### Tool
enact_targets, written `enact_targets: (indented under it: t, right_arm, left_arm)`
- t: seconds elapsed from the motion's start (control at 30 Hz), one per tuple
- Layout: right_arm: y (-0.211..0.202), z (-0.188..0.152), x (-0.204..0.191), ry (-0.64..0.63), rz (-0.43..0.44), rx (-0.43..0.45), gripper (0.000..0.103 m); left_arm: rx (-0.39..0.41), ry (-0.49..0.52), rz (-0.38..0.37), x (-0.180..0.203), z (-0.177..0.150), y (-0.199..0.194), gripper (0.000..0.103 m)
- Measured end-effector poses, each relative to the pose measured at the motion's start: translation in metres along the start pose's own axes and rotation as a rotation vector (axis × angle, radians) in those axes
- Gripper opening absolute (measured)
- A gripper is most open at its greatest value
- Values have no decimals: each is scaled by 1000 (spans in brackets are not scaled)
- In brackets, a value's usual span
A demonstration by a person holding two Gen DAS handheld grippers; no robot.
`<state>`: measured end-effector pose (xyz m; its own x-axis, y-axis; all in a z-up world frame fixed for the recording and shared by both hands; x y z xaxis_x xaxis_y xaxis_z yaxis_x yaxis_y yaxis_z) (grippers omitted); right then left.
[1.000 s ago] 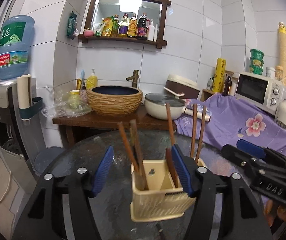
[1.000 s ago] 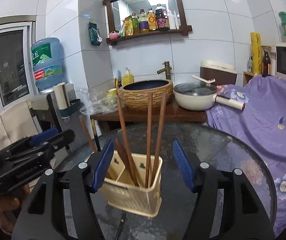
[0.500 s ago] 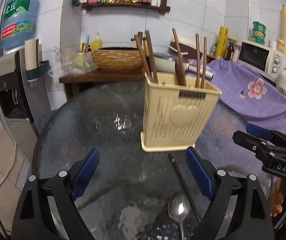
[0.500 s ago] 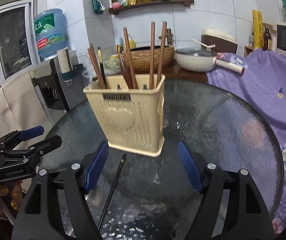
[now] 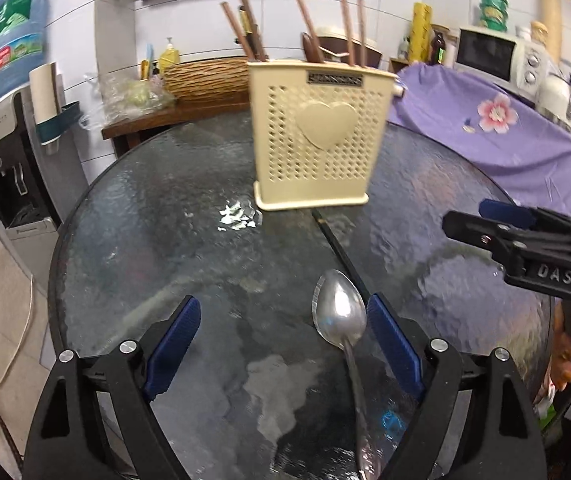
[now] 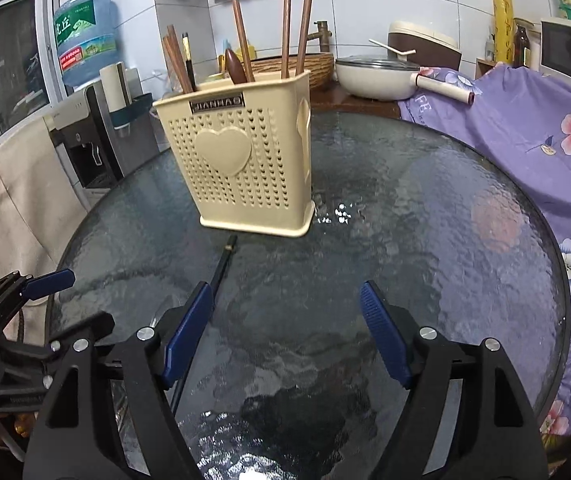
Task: Organize utensils
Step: 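Grasp the steel spoon with left tool while right tool approaches the black chopstick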
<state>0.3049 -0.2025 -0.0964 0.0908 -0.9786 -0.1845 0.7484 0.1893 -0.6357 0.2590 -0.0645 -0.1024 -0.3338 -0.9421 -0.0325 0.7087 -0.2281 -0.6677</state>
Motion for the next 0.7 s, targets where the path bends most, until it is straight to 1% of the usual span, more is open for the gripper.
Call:
enact_targets:
  t: [0.07,0.17,0.23,0.37,0.53,0.7]
  right_arm:
    - [1,-2,1,1,-1,-7,76]
    - [0,-7,2,11,0,-18,76]
    - [0,-11,4,17,-2,-24,76]
    - [0,-15,7,30,2,-34,76]
    - [0,-16,8,33,7,-39,76]
    - [0,-16,7,34,12,-42,76]
  left_arm:
    - [-19,22,-11,9,-5,4,75]
    - [-45,58,-11,21,-14,8,69]
    - [-58,79,-21,28,-19,10,68]
    - [-91,123,4,34,-27,18,61]
    - [-123,148,17,40,-33,27,59]
    - [-130,137,31,40,-33,33,57]
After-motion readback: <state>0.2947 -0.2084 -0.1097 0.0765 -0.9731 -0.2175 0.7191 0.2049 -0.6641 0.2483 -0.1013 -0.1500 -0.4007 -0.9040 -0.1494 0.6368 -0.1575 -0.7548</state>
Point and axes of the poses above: each gripper's, at about its wrist camera, not at the fingertips, and y roughly the way its jaws point, x to its right, z to its top, the point moved 10 cm from there along y, roughly the way its jaws point, and after that the axes turned 4 degrees about y, right-handed, at the moved point
